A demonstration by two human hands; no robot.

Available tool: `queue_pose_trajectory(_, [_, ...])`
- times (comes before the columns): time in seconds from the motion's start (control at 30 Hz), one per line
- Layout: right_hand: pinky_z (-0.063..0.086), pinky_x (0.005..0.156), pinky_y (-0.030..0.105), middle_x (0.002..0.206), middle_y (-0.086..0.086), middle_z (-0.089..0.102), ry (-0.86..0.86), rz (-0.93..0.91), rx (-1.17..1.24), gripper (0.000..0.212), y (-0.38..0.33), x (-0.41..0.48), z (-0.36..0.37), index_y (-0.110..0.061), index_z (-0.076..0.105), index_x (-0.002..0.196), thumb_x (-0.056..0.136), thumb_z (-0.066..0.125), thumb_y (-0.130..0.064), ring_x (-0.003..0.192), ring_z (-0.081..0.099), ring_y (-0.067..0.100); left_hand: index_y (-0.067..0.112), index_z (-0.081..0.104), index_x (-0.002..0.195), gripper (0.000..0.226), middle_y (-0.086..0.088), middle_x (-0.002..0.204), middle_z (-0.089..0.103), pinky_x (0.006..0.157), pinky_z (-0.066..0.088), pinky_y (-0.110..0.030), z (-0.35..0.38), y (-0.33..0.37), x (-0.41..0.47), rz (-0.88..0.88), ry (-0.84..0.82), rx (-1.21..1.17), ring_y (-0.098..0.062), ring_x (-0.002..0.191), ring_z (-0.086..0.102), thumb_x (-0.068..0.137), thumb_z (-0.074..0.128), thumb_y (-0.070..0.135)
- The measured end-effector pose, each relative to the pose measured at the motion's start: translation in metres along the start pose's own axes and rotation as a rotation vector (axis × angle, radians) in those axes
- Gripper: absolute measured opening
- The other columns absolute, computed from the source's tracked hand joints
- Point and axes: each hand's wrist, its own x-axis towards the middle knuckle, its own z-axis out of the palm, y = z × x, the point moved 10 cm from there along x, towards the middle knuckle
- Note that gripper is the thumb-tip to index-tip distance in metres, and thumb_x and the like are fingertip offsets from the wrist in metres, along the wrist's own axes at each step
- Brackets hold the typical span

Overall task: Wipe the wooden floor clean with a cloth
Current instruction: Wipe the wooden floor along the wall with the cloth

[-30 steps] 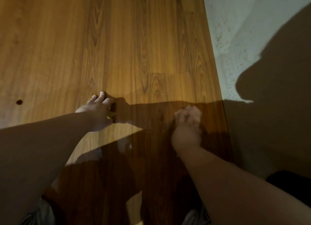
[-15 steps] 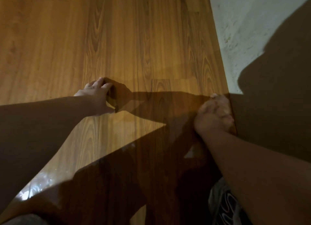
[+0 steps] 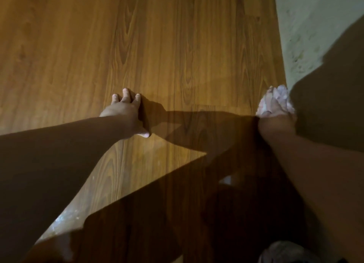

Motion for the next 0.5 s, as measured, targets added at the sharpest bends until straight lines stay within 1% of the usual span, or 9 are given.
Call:
queue_pose_trajectory(0.07, [0.011,0.119,0.039,0.158,0.011,0.020,0.000,-0.066,-0.061,0.055,-0.030,-0.005,0.010,-0.015,0.022,0.152,0.100,0.035,-0.030,0.146,0.018,0.025,0.029,-0.007,0.152,0.127,-0.004,0.159,-0.018,0.114,0.025,-0.052,0.001,0.000,0.002,-0.005,-0.003,-0.018,-0.035,0.146,-0.007,0.064,0.081,0.053])
queue_pose_trajectory(0.13, [0.008,0.120,0.040,0.158,0.007,0.020,-0.031,-0.086,0.003,0.064,-0.073,-0.028,0.027,-0.017,0.025,0.152,0.094,0.047,-0.032,0.146,0.015,0.023,0.030,-0.007,0.152,0.128,-0.003,0.159,-0.019,0.114,0.025,-0.052,0.003,0.000,0.005,-0.007,-0.007,-0.015,-0.034,0.146,-0.007,0.063,0.081,0.054])
queue_pose_trajectory(0.17, [0.009,0.120,0.038,0.156,0.004,0.027,-0.022,-0.165,0.064,0.064,-0.105,-0.046,0.034,-0.019,0.031,0.149,0.090,0.054,-0.031,0.145,0.019,0.021,0.031,-0.007,0.152,0.128,-0.003,0.159,-0.018,0.113,0.026,-0.051,0.003,-0.002,0.006,-0.011,0.002,-0.005,-0.033,0.146,-0.007,0.062,0.081,0.055])
queue_pose_trajectory(0.2, [0.012,0.119,0.039,0.152,0.000,0.035,-0.007,-0.314,0.085,0.059,-0.143,-0.068,0.038,-0.024,0.038,0.146,0.089,0.056,-0.030,0.143,0.024,0.019,0.032,-0.007,0.152,0.129,-0.002,0.159,-0.018,0.113,0.026,-0.051,0.003,-0.004,0.007,-0.012,0.011,0.003,-0.033,0.146,-0.006,0.061,0.081,0.057])
queue_pose_trajectory(0.27, [0.019,0.116,0.044,0.143,-0.004,0.049,0.023,-0.645,-0.002,0.046,-0.196,-0.110,0.040,-0.033,0.050,0.136,0.090,0.051,-0.034,0.136,0.034,0.019,0.033,-0.004,0.152,0.129,-0.001,0.160,-0.015,0.112,0.028,-0.049,0.003,-0.007,0.009,-0.005,0.036,0.008,-0.031,0.147,-0.003,0.058,0.081,0.060])
queue_pose_trajectory(0.3, [0.014,0.115,0.043,0.144,-0.007,0.049,0.011,-0.692,-0.008,0.045,-0.198,-0.109,0.038,-0.037,0.051,0.135,0.090,0.046,-0.040,0.136,0.034,0.020,0.035,-0.003,0.152,0.130,0.000,0.160,-0.013,0.112,0.029,-0.049,0.003,-0.009,0.010,0.000,0.054,0.005,-0.030,0.147,-0.002,0.056,0.081,0.061])
queue_pose_trajectory(0.37, [0.006,0.114,0.042,0.150,-0.009,0.041,-0.021,-0.610,-0.072,0.047,-0.167,-0.078,0.032,-0.042,0.045,0.139,0.092,0.039,-0.043,0.140,0.028,0.022,0.036,0.000,0.151,0.130,0.001,0.160,-0.010,0.111,0.030,-0.048,0.002,-0.012,0.010,0.012,0.088,-0.009,-0.029,0.147,0.001,0.054,0.081,0.063])
queue_pose_trajectory(0.43, [0.019,0.114,0.048,0.147,0.004,0.042,0.035,-0.462,-0.080,0.047,-0.114,-0.036,0.014,-0.034,0.043,0.141,0.094,0.041,-0.035,0.136,0.034,0.029,0.037,0.001,0.151,0.130,0.002,0.161,-0.008,0.111,0.030,-0.047,0.002,-0.013,0.009,0.026,0.114,-0.018,-0.028,0.147,0.003,0.052,0.081,0.064])
queue_pose_trajectory(0.5, [0.027,0.111,0.050,0.148,0.010,0.038,0.048,-0.238,-0.051,0.049,-0.056,-0.002,-0.007,-0.026,0.038,0.145,0.097,0.039,-0.034,0.134,0.036,0.033,0.036,0.001,0.151,0.130,0.003,0.161,-0.008,0.111,0.030,-0.047,0.003,-0.012,0.009,0.026,0.121,-0.027,-0.027,0.147,0.003,0.052,0.081,0.063])
